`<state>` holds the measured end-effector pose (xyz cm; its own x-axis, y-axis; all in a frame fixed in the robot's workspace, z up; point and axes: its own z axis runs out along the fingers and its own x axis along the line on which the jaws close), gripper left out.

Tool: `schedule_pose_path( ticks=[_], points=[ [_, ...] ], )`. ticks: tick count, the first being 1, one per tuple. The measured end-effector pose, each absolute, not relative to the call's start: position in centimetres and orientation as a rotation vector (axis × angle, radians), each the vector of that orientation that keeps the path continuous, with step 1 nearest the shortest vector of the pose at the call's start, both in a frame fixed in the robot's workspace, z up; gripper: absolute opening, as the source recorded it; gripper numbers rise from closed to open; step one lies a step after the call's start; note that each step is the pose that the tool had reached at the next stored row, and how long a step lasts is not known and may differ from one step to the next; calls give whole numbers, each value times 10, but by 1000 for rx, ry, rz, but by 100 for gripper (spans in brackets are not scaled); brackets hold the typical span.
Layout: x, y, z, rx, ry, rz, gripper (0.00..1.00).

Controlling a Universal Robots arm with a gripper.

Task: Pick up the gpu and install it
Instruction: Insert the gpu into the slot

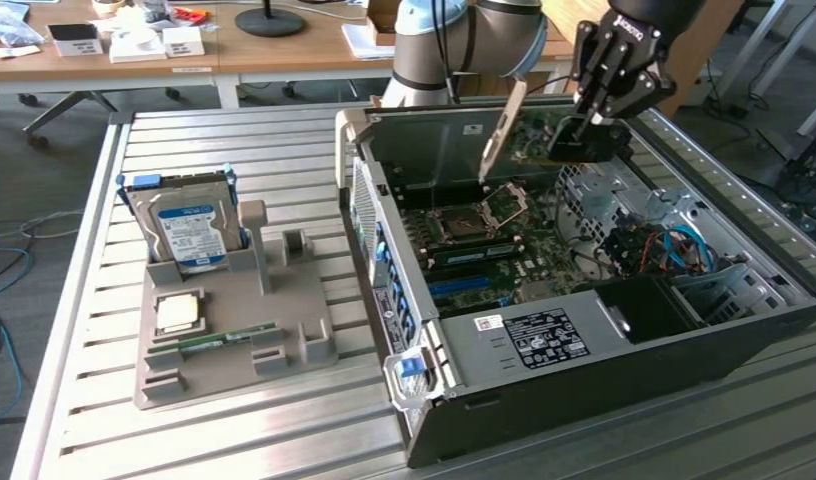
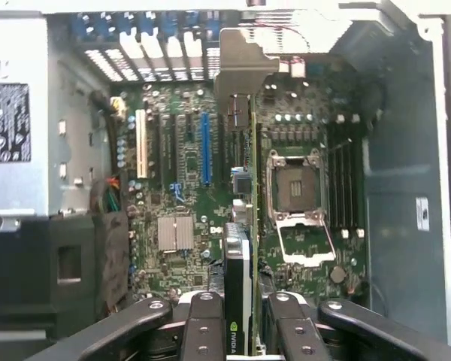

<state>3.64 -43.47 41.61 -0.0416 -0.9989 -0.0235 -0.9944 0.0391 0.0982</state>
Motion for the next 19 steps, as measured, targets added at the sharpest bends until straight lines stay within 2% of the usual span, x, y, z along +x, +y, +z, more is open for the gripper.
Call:
schedule_pose_path(
  ticks=[19],
  points=[
    [36, -435, 415, 2395, -1933, -123, 27]
  ],
)
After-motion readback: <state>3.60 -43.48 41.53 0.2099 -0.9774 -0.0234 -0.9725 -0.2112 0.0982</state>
